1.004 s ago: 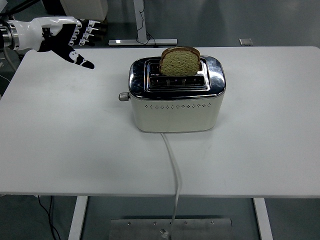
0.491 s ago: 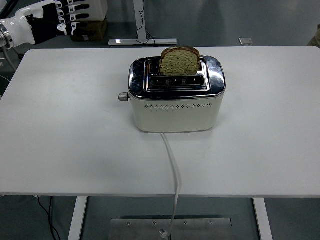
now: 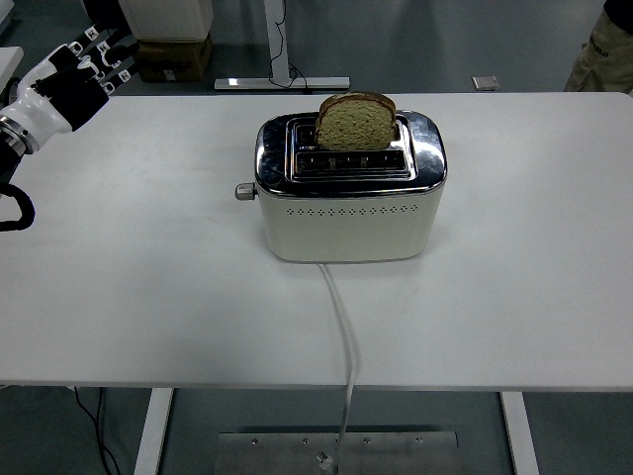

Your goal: Press down toaster

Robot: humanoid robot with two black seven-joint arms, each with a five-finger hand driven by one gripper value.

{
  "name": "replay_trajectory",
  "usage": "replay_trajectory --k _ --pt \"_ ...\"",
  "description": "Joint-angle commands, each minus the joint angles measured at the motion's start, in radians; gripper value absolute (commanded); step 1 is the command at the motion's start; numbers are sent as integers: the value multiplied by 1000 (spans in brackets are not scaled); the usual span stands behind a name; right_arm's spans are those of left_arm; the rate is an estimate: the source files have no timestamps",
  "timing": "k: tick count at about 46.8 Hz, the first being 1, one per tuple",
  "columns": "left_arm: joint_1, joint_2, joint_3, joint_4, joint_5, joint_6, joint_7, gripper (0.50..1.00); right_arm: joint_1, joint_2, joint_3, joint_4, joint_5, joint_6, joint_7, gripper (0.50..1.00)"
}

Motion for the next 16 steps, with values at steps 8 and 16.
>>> replay_trajectory --k 8,16 --pt "47 -16 -60 12 -5 37 -1 1000 0 0 -1 0 0 1 0 1000" --pt "52 -43 -58 55 -4 69 0 1000 -1 0 -1 0 0 1 1 1000"
